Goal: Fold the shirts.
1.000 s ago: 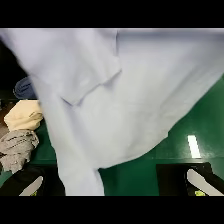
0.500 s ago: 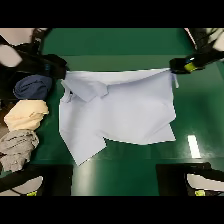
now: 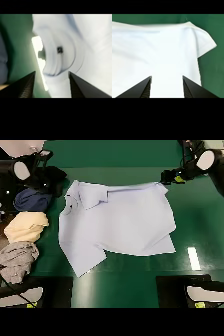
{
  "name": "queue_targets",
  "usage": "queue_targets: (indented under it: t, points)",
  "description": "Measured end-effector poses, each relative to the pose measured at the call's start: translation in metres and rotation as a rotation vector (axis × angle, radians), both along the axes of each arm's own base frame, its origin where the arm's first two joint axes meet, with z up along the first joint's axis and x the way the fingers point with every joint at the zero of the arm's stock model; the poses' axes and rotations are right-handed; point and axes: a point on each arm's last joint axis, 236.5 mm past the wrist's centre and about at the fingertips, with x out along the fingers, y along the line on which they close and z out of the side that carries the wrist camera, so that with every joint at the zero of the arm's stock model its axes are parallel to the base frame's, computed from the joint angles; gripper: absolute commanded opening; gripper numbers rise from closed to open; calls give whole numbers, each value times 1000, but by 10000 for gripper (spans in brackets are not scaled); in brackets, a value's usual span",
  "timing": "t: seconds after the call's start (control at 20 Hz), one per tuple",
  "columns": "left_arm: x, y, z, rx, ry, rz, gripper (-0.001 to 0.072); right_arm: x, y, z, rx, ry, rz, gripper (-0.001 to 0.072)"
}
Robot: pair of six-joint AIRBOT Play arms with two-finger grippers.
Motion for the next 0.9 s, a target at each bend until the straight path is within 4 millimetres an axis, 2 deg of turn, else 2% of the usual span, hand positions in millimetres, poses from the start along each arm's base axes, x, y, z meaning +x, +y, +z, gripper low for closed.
queue_targets:
  t: [0.1,0.2,0.4,0.55,0.7,0.9]
  points:
    - [-27,21,-14,-4,90,54,497,-13,-2,11,-3,11,4,437]
    - [-60,33,-29,-26,161,98,497,-28,-3,21,-7,27,10,437]
    - [-124,29,-72,-84,289,135,497,-49,-6,36,-12,38,18,437]
    - [-161,18,-108,-138,376,156,496,-62,-7,38,-14,50,20,437]
    - [-183,5,-133,-198,421,182,496,-76,-9,31,-16,68,20,437]
    - [-192,-10,-145,-268,433,197,495,-90,-11,23,-16,67,18,437]
